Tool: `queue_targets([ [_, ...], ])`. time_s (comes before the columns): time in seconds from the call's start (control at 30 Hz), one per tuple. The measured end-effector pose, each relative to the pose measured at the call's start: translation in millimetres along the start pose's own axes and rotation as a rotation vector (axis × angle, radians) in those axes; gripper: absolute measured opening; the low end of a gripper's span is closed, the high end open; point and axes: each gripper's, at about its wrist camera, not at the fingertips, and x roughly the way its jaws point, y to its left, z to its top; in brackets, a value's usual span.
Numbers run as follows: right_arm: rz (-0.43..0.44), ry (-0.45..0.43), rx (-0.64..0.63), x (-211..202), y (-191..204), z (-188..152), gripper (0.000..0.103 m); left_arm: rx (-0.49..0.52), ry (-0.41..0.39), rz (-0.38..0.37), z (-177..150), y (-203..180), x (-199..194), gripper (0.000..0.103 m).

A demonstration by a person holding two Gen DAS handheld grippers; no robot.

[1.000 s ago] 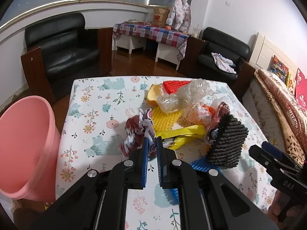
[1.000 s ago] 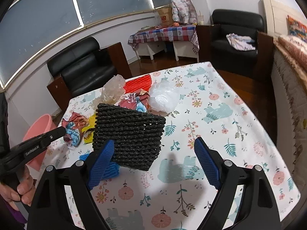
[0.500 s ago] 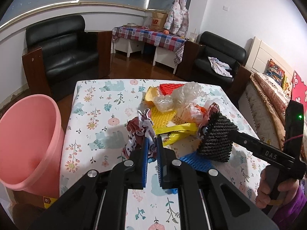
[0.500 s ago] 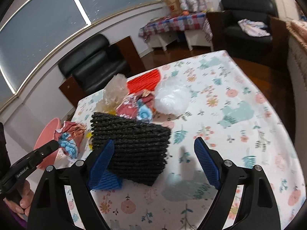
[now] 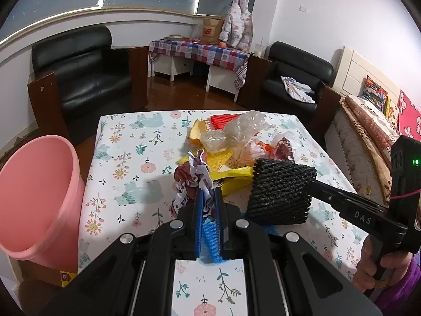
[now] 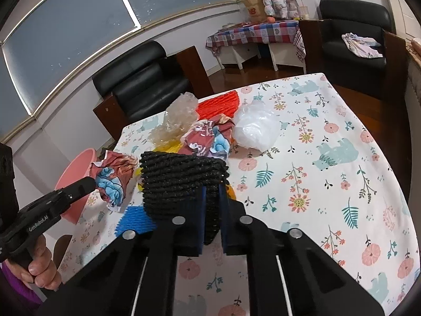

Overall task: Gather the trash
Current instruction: 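Grasp the black mesh pad with the right tool while the left tool grasps crumpled patterned paper, then lift the black pad with the right tool while the left tool lifts the paper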

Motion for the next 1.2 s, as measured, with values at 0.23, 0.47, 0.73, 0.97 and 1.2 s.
queue_targets([
  [0.23, -0.003, -0.043, -0.071, -18, 23, -2, 0.004, -0.001, -0.03, -0.003, -1, 2, -12, 0.008],
  [0.47, -0.017, -0.066, -0.107, -32, 38, -6, 0.004, -0.008, -0.041, -0.024, -1, 4, -17, 0.008],
  [0.73, -0.024, -0.087, -0.108, -45, 42, -6, 0.004, -0.002, -0.037, -0.034, -2, 4, -18, 0.008],
  [0.97, -0.029, -0.098, -0.1, -51, 41, -6, 0.004, -0.012, -0.044, -0.03, 0, 8, -20, 0.008],
  [1.2, -0.033, -0.101, -0.085, -54, 35, -6, 0.004, -0.012, -0.045, -0.029, 0, 8, -20, 0.008],
])
